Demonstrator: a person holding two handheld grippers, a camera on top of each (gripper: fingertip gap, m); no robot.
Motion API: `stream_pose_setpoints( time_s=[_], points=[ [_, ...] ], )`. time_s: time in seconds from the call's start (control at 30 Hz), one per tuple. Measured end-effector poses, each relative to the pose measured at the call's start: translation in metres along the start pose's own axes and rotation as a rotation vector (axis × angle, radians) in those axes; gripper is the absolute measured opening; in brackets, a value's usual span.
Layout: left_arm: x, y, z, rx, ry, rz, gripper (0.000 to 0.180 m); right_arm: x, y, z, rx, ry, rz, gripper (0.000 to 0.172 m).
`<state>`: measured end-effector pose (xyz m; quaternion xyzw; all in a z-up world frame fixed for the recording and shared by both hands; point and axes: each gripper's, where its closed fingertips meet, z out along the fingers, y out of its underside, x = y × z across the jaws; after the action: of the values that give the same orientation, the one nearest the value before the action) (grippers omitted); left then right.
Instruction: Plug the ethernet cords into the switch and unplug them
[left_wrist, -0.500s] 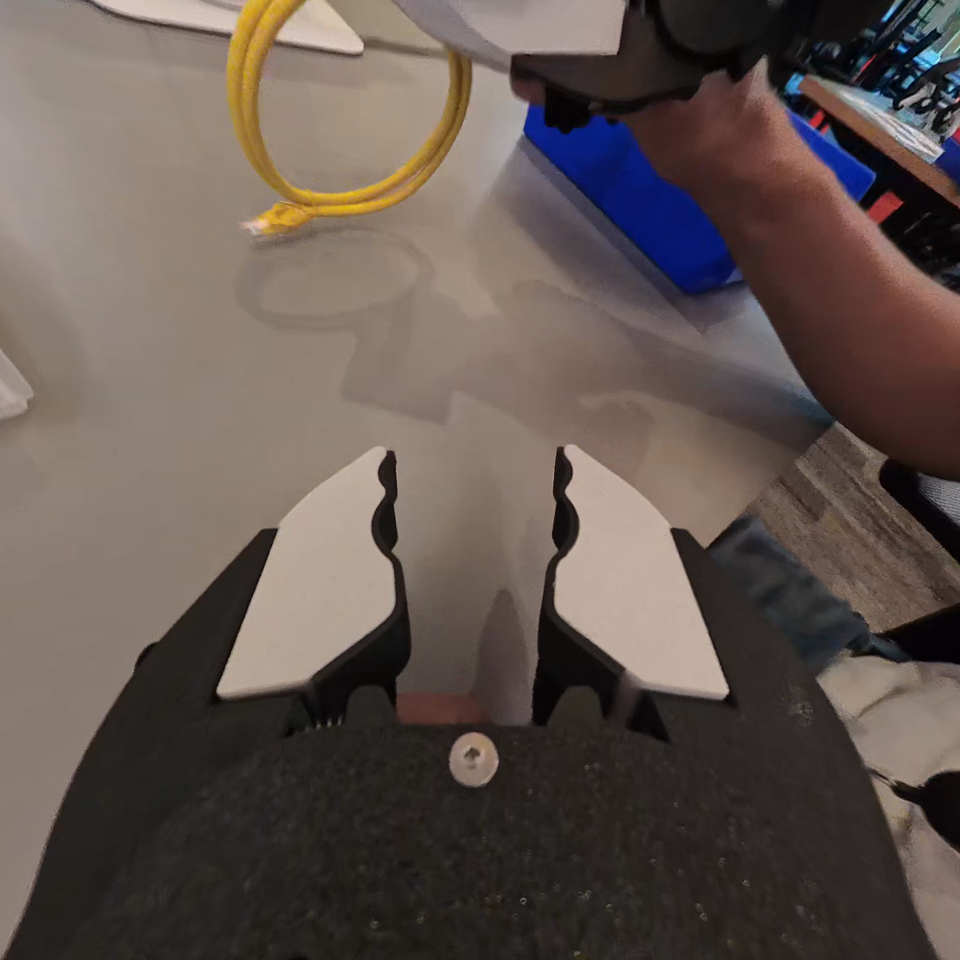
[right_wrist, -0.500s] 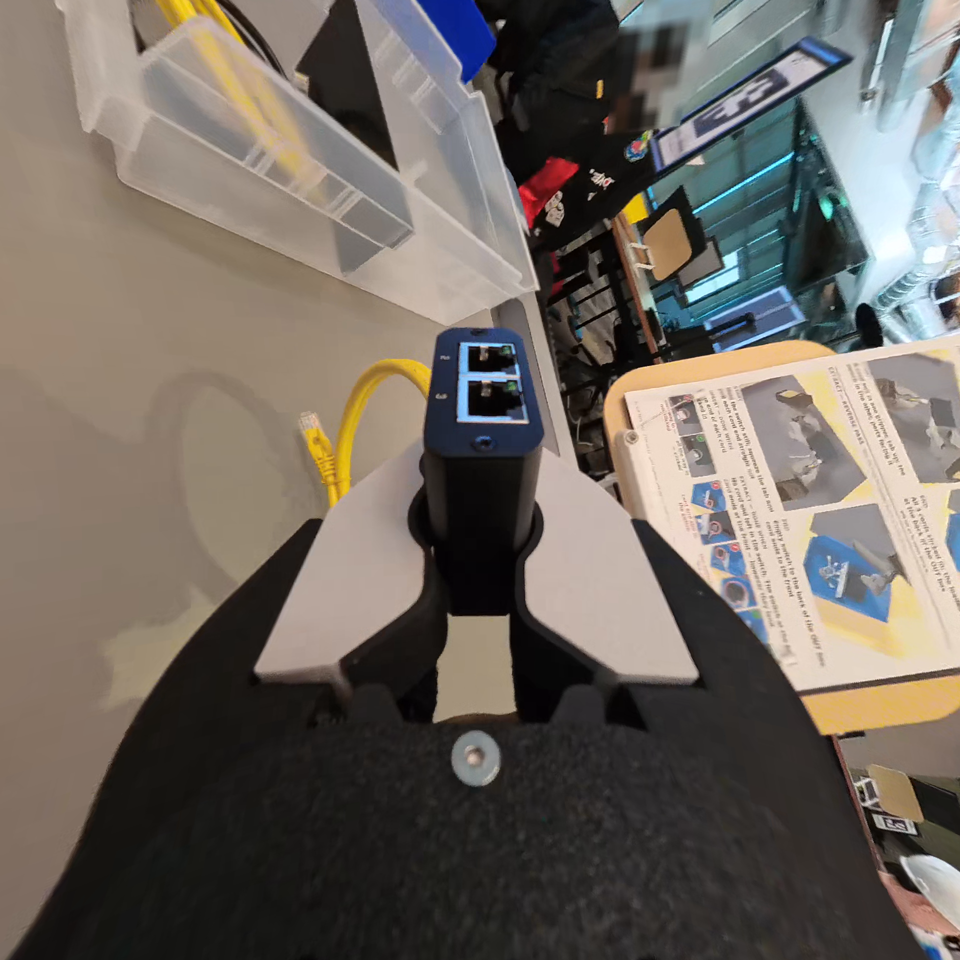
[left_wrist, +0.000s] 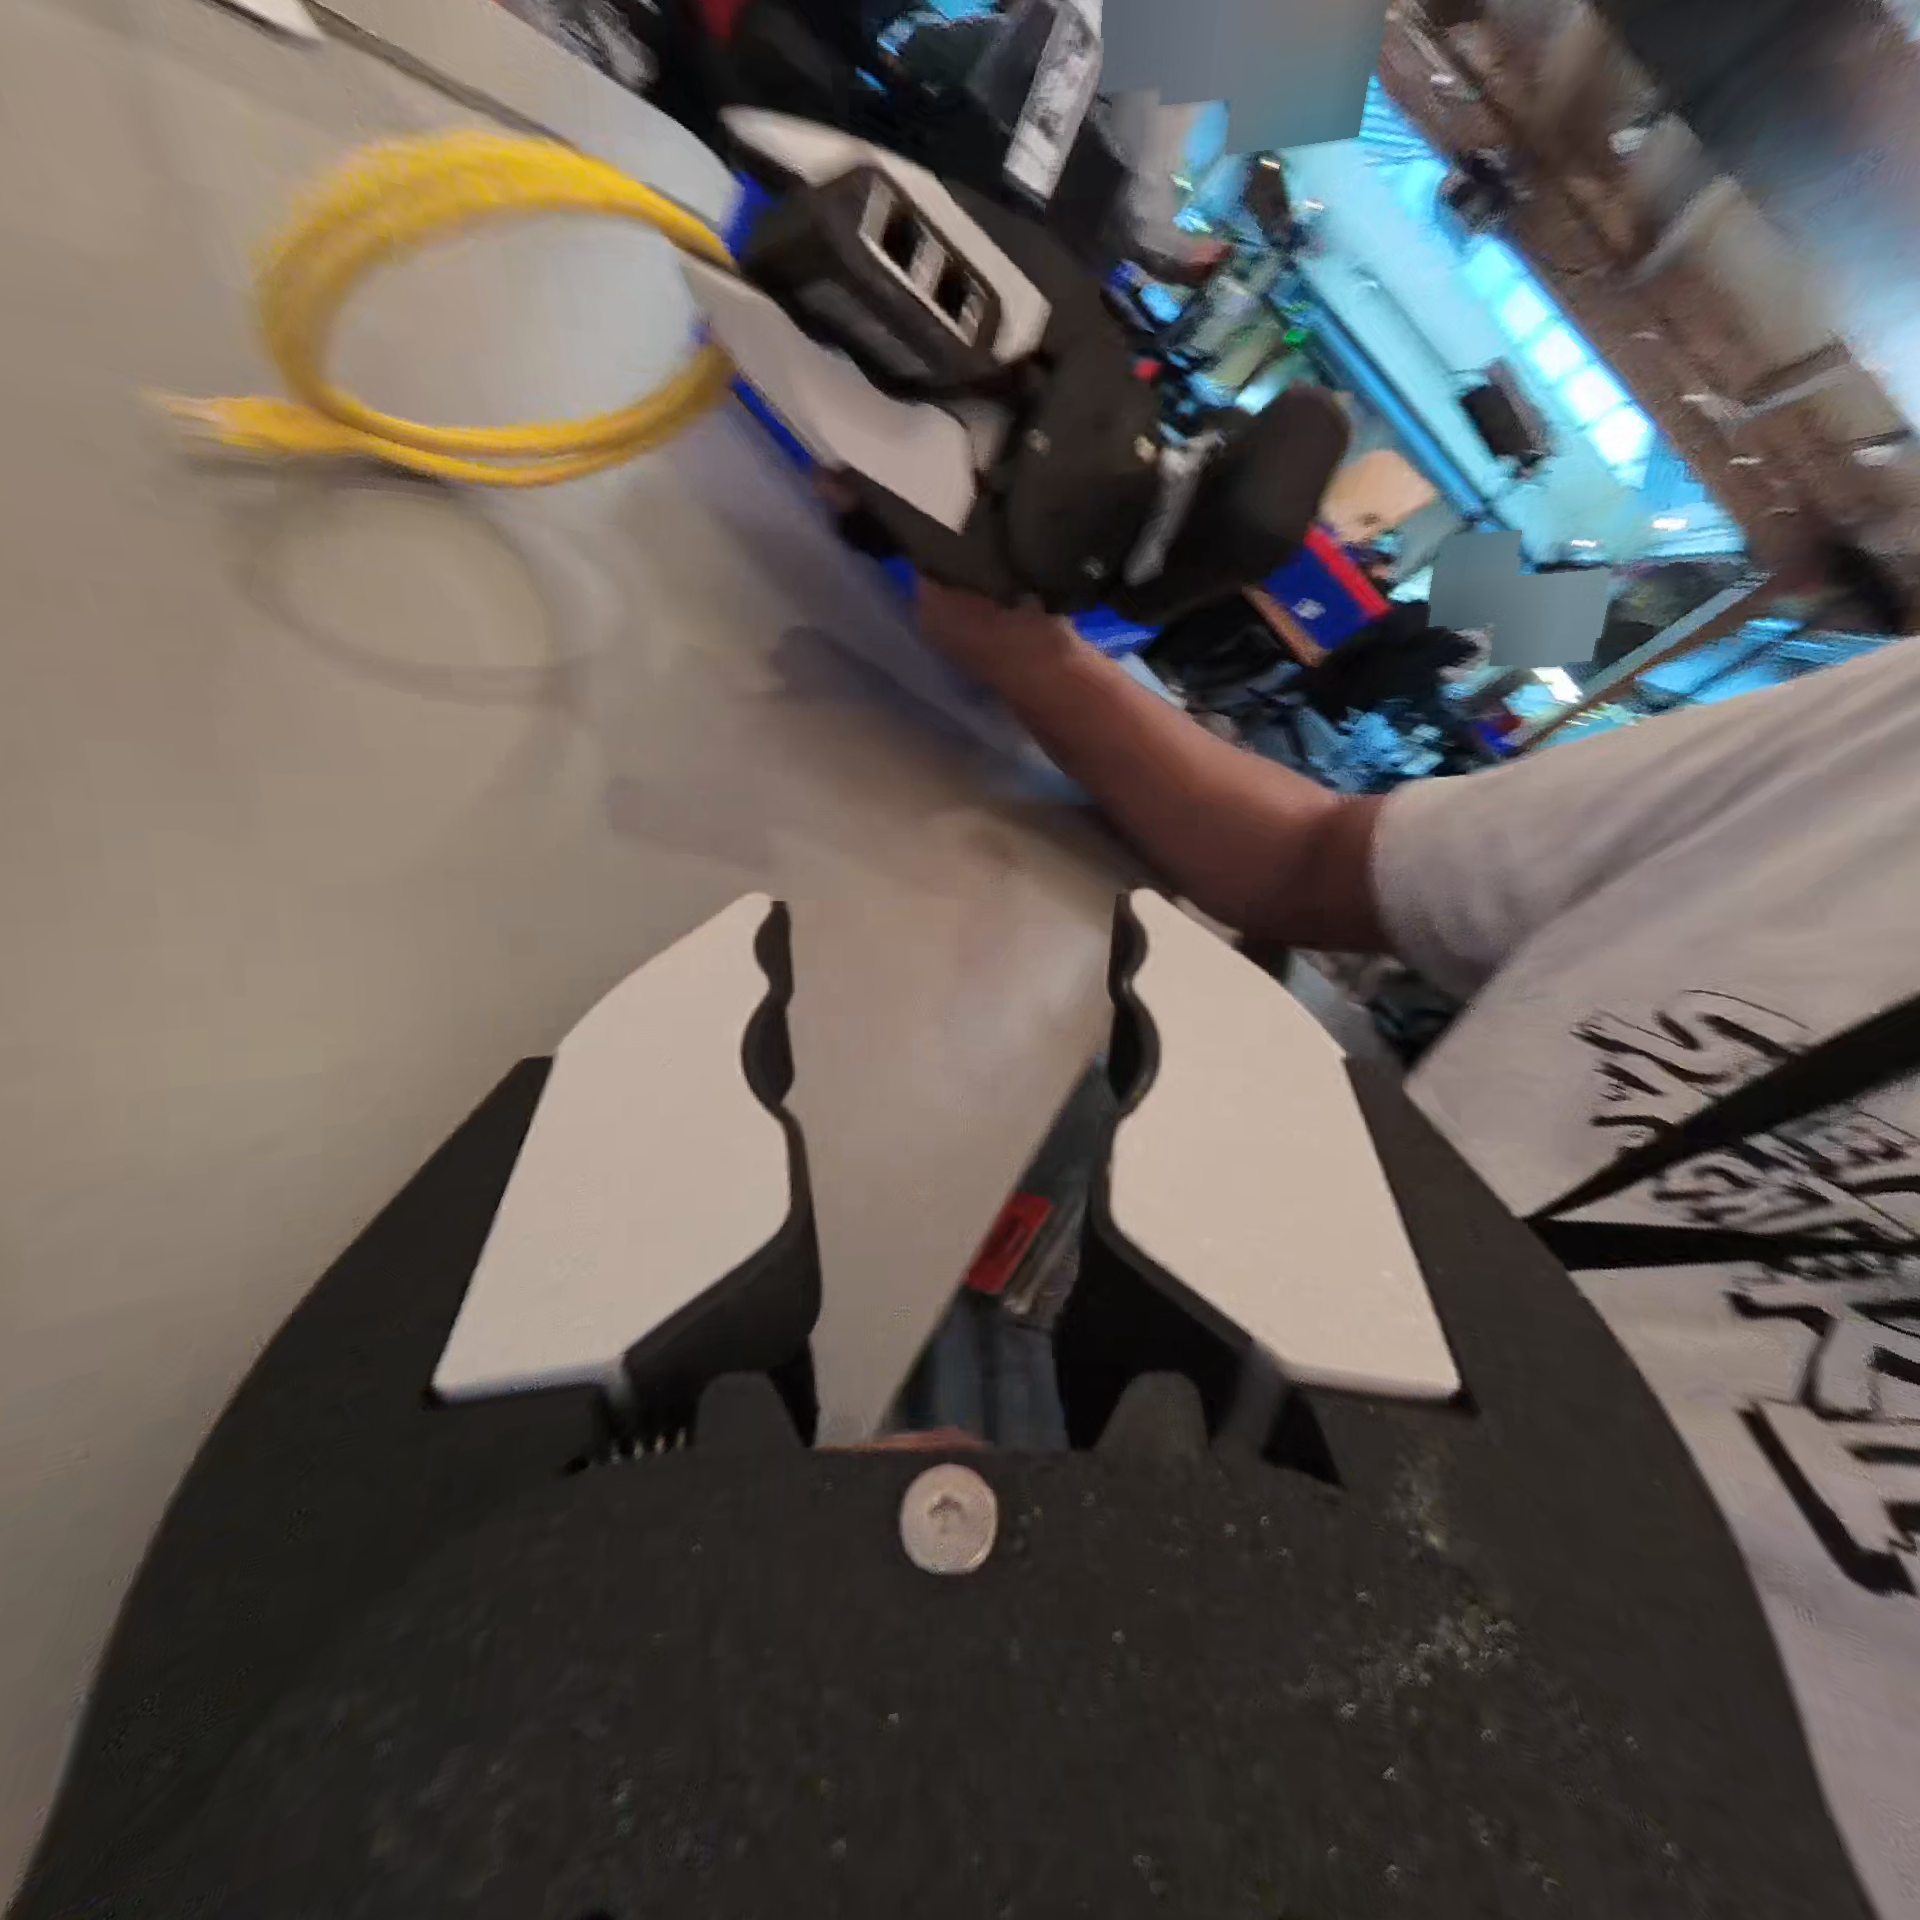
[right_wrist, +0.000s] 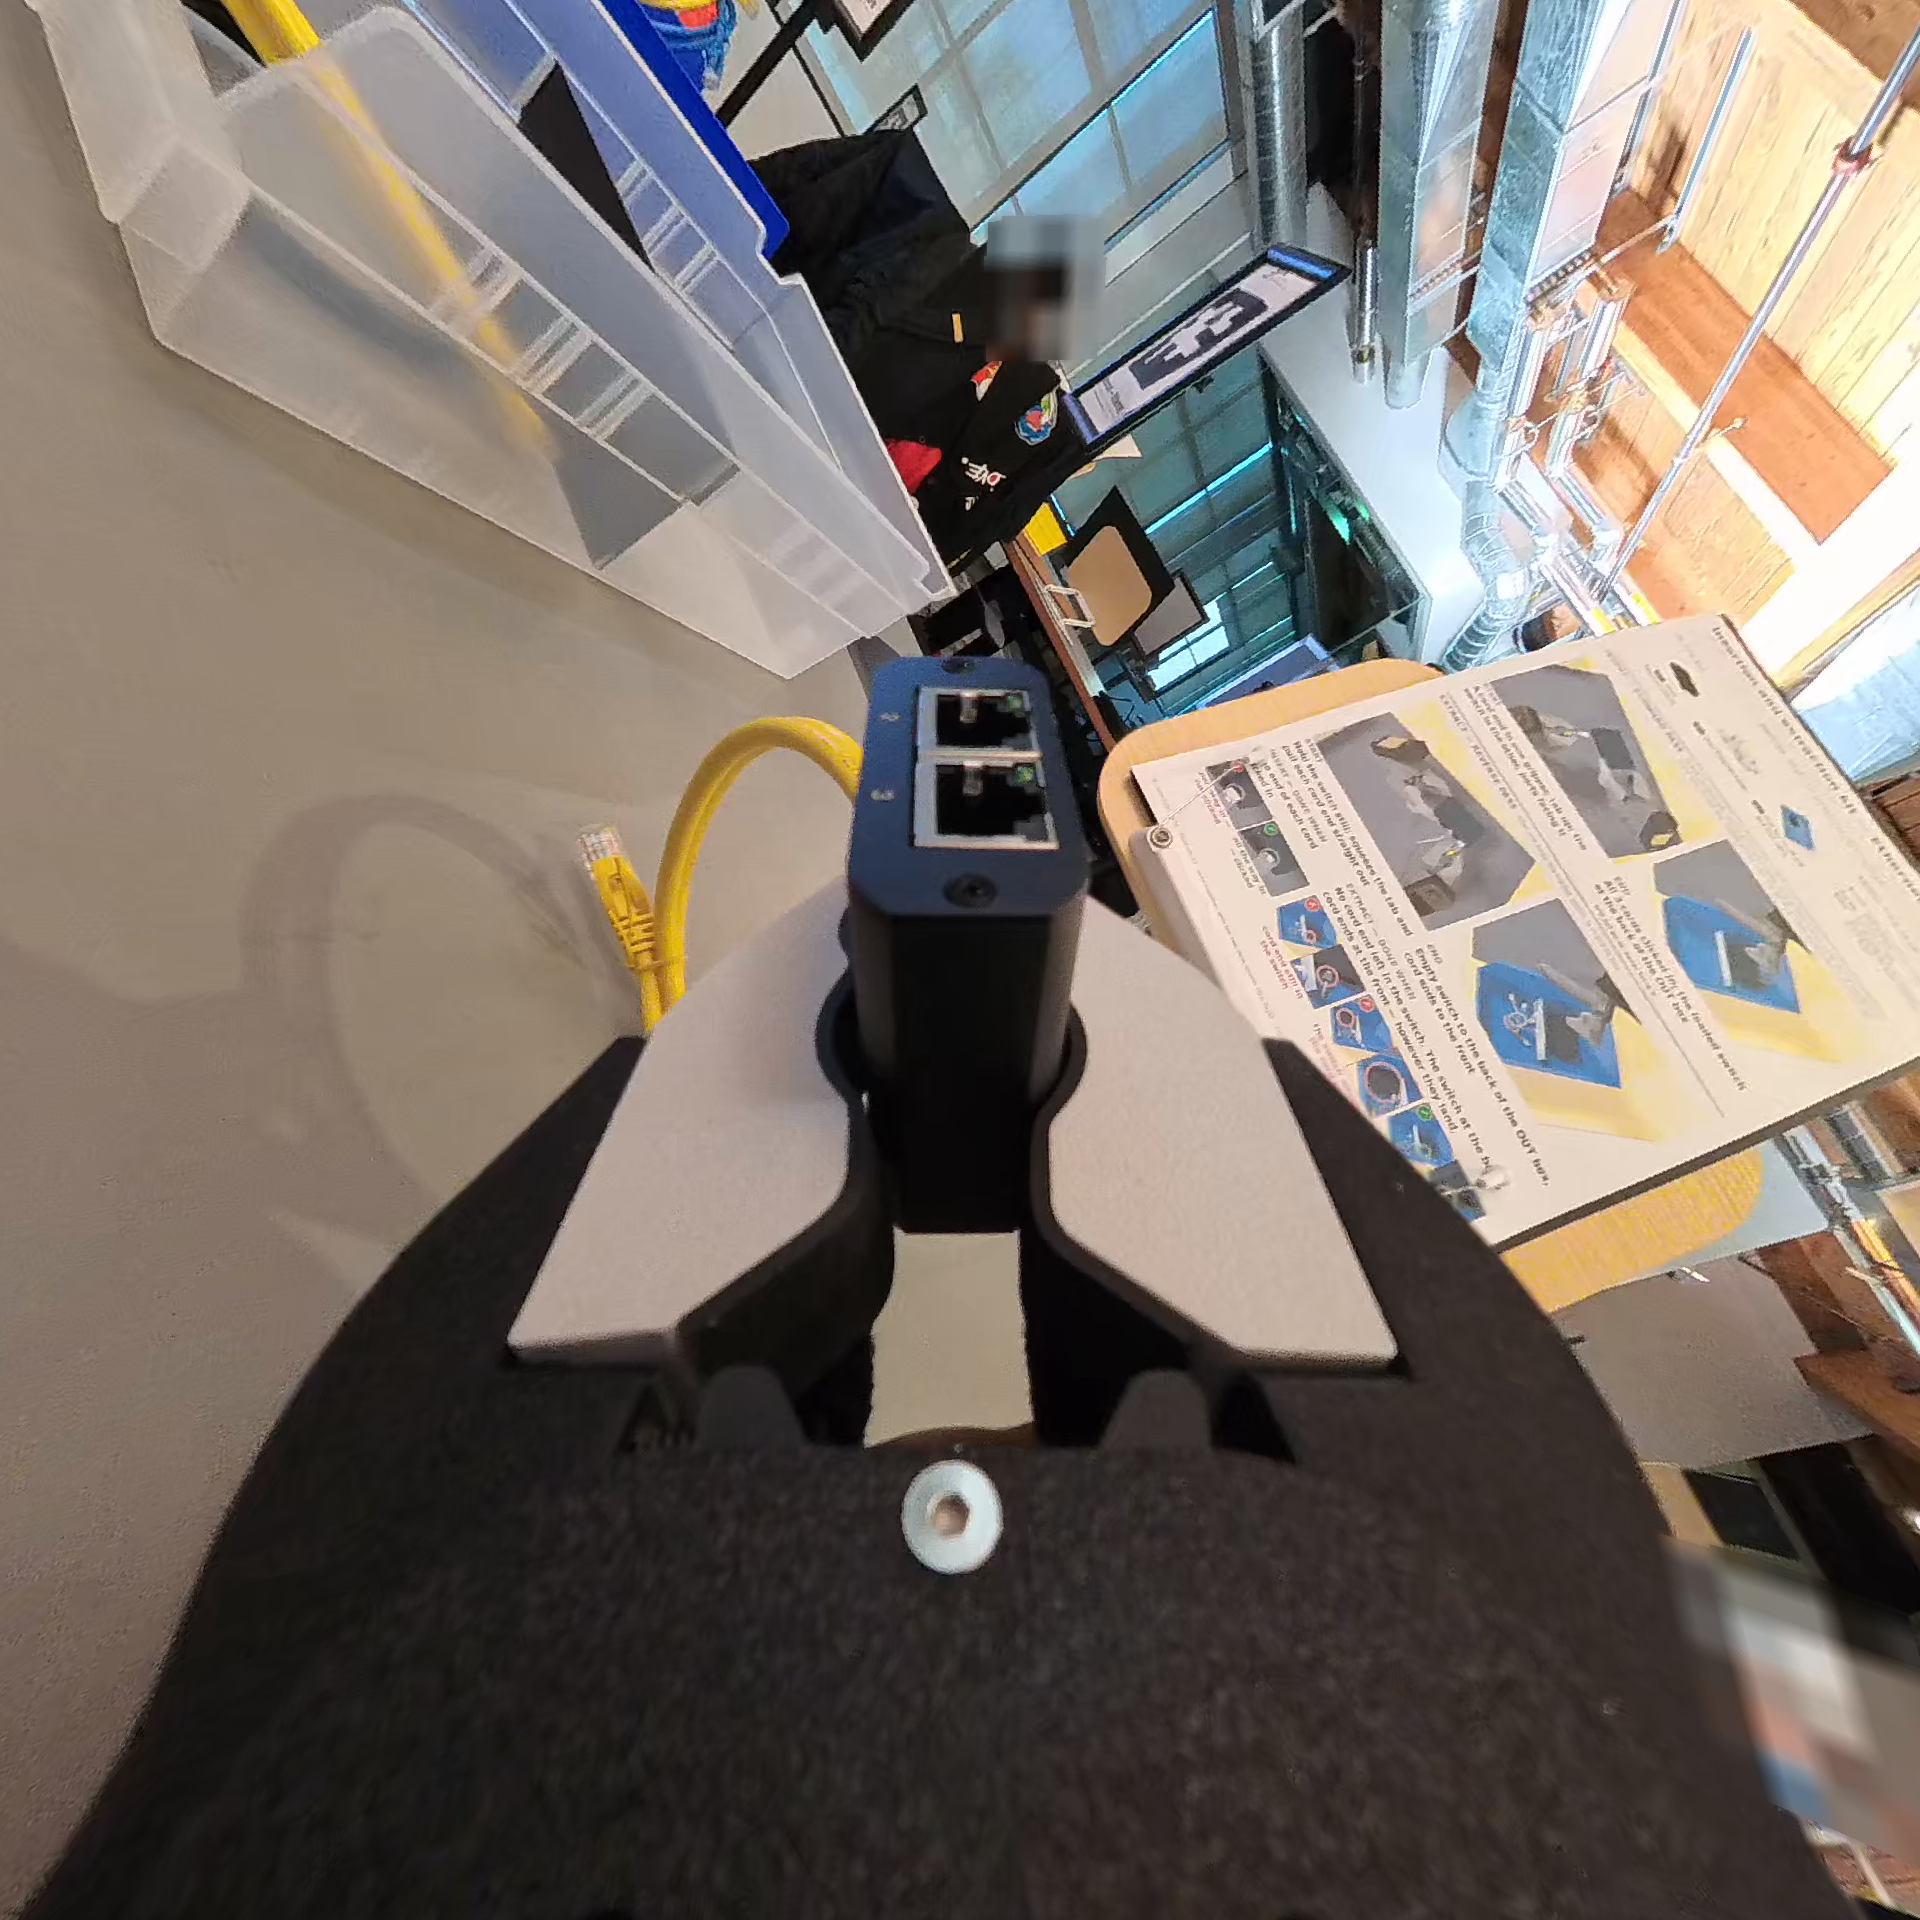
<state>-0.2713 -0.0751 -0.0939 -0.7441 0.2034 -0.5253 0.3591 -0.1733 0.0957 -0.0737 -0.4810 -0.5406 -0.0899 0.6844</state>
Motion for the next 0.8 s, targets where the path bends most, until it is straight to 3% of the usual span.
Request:
stream_pose_setpoints(
  time_s=[0.17,0.33,0.53,0.6,0.63,0.8],
  points=[
    [-0.065,-0.068,-0.068,0.139,-0.44,0.111,0.057,-0.004,0.006,0.002,-0.005,-0.02,0.016,0.025],
    [-0.142,-0.088,-0.118,-0.243,-0.889,0.464,0.062,-0.003,0.006,0.001,-0.009,-0.029,0.001,0.025],
    [-0.186,-0.082,-0.115,-0.502,-0.788,0.497,0.052,-0.011,0.001,0.0,0.007,-0.051,-0.032,0.025],
    [-0.196,-0.075,-0.118,-0.581,-0.796,0.537,0.028,-0.012,0.0,-0.001,0.01,-0.055,-0.035,0.025],
    [-0.197,-0.072,-0.119,-0.606,-0.784,0.554,0.018,-0.011,-0.001,-0.001,0.012,-0.056,-0.033,0.025],
    [-0.185,-0.084,-0.132,-0.656,-0.863,0.736,0.011,-0.008,0.001,-0.001,0.013,-0.053,-0.011,0.025]
  ],
)
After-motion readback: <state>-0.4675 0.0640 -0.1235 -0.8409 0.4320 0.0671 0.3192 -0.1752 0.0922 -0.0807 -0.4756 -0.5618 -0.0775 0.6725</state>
